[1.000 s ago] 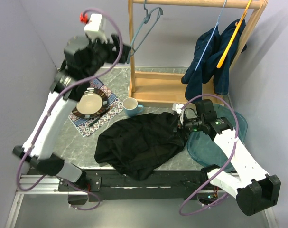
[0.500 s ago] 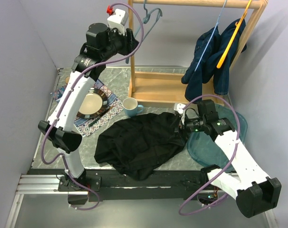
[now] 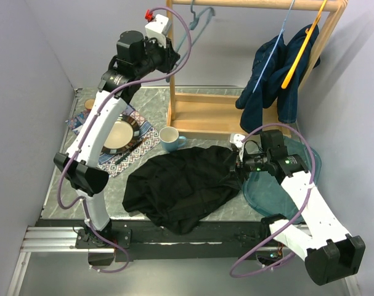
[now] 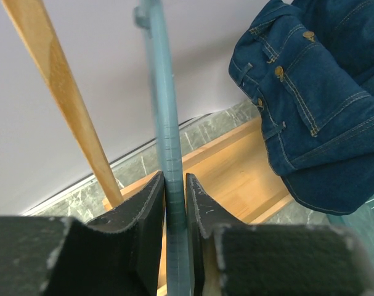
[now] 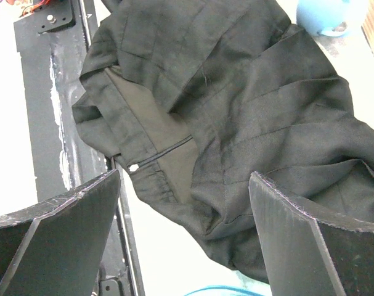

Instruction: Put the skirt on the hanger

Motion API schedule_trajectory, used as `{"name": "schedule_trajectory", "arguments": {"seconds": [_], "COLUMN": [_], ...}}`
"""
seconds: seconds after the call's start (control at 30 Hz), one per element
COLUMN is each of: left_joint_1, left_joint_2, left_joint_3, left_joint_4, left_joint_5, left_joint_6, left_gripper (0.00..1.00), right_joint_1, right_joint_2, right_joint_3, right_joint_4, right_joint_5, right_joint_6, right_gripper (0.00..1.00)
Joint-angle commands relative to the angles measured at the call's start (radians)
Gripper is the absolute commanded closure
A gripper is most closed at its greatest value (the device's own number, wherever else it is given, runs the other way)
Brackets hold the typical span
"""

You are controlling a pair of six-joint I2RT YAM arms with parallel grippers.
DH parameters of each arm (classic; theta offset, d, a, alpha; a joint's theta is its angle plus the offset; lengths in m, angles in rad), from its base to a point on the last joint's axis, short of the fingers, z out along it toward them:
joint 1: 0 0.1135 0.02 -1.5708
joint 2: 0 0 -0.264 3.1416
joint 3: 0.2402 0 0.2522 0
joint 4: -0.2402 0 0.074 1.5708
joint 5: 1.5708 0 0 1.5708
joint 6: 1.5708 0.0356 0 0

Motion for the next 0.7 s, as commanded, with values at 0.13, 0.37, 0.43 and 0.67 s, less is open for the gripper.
{"name": "schedule_trajectory", "arguments": {"seconds": [0.13, 0.37, 0.43, 0.67], "left_joint_1": [0.000, 0.000, 0.000, 0.000], "left_joint_2": [0.027, 0.012, 0.001, -0.041], "left_joint_3": [0.031, 0.032, 0.035, -0.006], "left_joint_4": [0.087, 0.172, 0.196, 0.248], "left_joint_5": [0.025, 0.091, 0.093, 0.058], "left_joint_6": [0.003, -0.072, -0.106, -0.169], "left_gripper": [0.84, 0.99, 0.99, 0.99], "right_joint_1": [-0.031, -0.042, -0.045, -0.054], "right_joint_2": [-0.017, -0.014, -0.014, -0.018], "right_joint_3": [0.017, 0.018, 0.021, 0.021], "right_joint_4": [-0.028, -0.036, -0.037, -0.046], "right_joint_5": [-0.051, -0.059, -0.062, -0.068], "right_joint_6": [-0.027, -0.035, -0.037, -0.044], "right_gripper": [0.08, 0.08, 0.08, 0.08]}}
